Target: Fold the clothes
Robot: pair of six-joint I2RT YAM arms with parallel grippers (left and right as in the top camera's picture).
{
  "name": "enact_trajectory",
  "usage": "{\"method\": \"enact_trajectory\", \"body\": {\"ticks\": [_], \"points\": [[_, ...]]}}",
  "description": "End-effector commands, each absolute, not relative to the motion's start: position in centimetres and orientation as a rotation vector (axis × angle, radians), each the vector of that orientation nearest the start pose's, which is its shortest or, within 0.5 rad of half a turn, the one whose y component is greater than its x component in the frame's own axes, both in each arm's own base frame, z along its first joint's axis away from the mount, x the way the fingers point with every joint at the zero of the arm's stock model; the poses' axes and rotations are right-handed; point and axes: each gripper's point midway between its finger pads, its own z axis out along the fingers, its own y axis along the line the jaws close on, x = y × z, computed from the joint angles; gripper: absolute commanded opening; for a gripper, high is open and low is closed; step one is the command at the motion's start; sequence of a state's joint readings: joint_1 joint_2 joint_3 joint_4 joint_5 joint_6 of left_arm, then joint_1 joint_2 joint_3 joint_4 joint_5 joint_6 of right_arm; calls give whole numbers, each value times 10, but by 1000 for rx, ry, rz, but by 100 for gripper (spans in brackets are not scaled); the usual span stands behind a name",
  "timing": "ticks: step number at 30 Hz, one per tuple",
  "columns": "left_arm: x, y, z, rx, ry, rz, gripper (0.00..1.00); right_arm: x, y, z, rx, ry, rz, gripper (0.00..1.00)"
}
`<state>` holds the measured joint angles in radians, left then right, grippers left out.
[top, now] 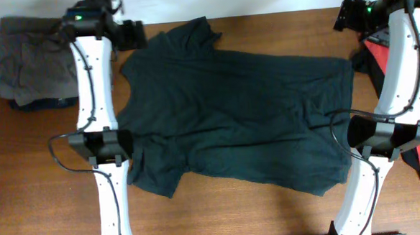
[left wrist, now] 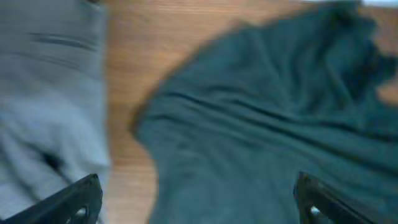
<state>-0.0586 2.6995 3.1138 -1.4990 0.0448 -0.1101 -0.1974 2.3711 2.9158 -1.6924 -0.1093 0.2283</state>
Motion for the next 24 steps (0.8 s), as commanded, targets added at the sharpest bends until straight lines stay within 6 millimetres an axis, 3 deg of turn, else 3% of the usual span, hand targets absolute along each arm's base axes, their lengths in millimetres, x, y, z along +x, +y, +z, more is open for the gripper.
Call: {"method": "enact_trajectory", "body": {"ticks": [1,7,12,15,17,20,24], "points": [[554,-70,206,129,2606,-128,99,477,-30,286,399,2612,322,84],[514,-71,249,140,2616,-94,99,465,19,313,247,2584,288,85],[491,-67,308,104,2507,-110,99,440,41,331,171,2586,185,92],[477,-66,340,85,2440,-124,99,417,40,333,164,2620,136,96],[467,-69,357,99,2407,-151,99,397,33,327,179,2668,94,98],[456,-71,366,107,2404,-166,99,363,20,308,211,2765,20,98],[441,-84,351,146,2497,-249,99,324,12,272,281,2912,-9,99]]}}
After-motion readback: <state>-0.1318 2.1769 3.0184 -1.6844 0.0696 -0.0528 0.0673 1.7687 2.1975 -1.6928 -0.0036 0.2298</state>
